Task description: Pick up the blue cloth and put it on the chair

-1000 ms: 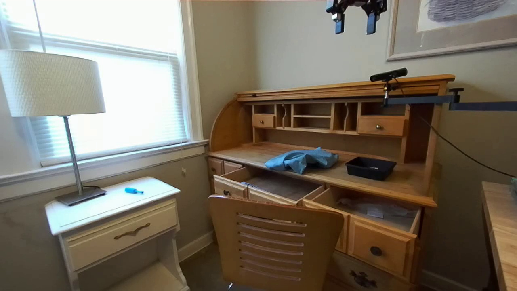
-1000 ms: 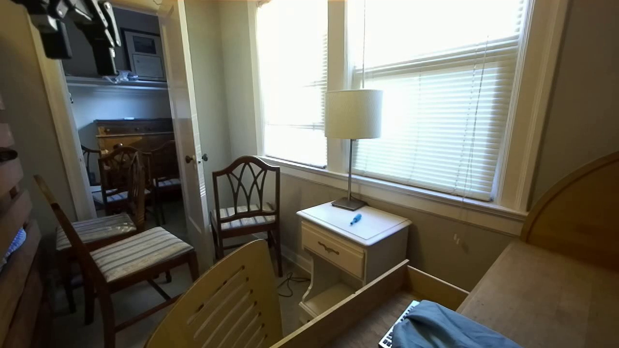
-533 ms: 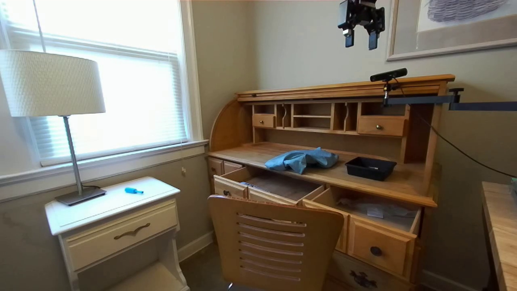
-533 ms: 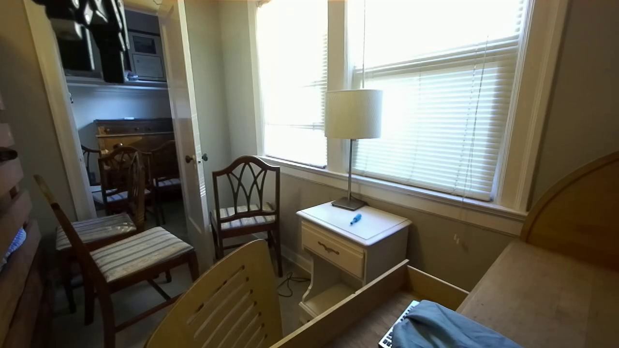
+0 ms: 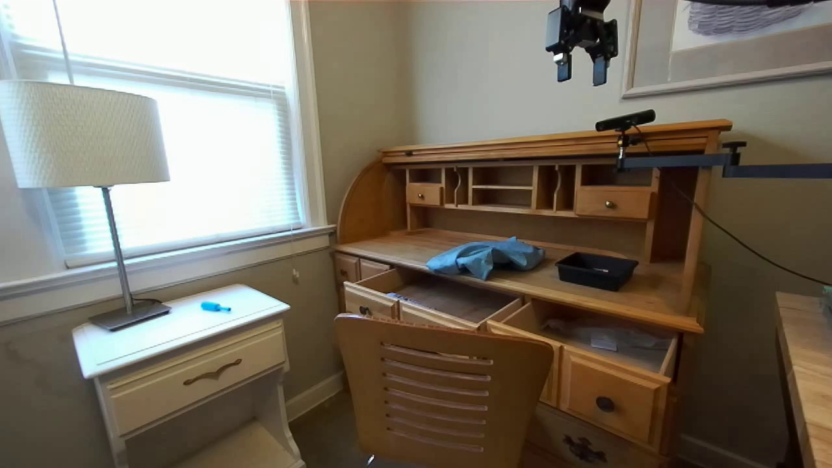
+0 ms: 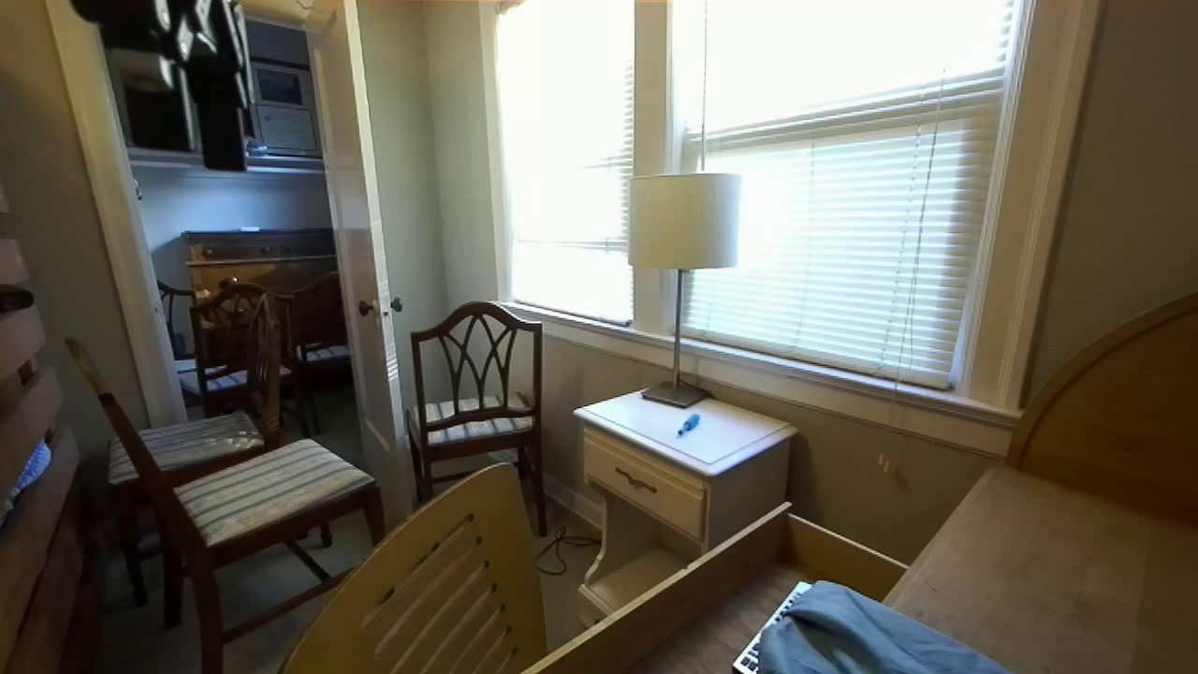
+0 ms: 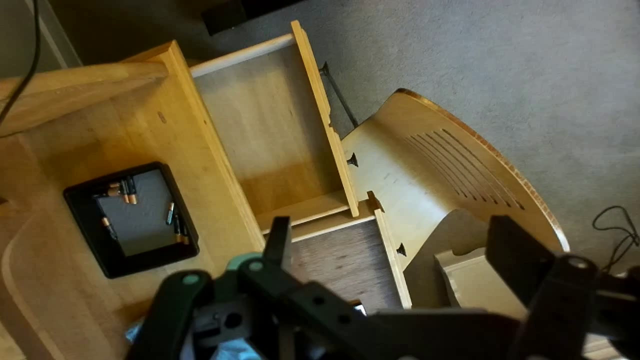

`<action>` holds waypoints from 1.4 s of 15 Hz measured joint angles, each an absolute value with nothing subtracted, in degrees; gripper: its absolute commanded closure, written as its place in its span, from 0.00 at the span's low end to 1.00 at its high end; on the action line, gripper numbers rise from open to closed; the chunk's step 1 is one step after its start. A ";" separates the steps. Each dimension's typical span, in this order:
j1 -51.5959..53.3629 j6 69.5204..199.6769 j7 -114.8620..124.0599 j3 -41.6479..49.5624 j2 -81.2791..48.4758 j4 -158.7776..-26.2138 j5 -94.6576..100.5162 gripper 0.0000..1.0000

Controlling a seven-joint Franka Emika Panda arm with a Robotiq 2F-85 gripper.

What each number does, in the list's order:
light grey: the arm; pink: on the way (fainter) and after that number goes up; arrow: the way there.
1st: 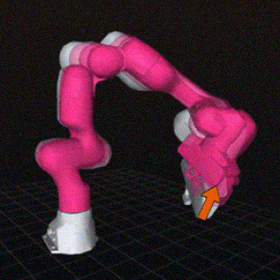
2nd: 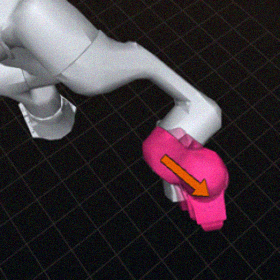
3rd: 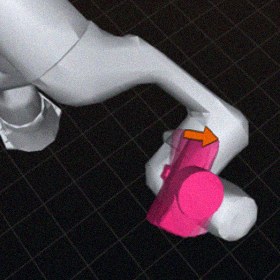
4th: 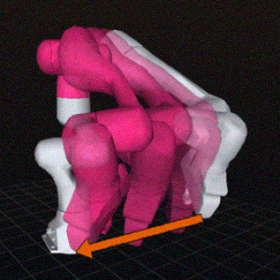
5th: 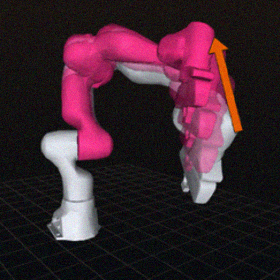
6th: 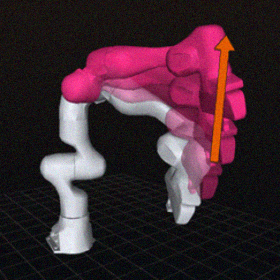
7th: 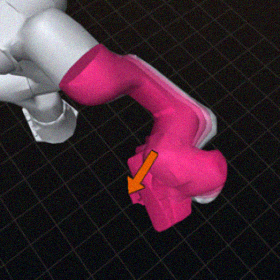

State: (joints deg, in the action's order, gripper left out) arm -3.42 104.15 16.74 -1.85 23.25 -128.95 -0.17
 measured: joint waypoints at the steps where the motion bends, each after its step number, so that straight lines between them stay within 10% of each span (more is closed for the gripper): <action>1: -3.23 104.83 14.22 -1.86 23.23 -129.15 0.36 0.00; 10: -3.55 118.80 -18.90 8.36 14.57 -130.48 1.25 0.00; 21: -6.61 129.68 -2.54 10.46 -11.67 -112.30 0.32 0.00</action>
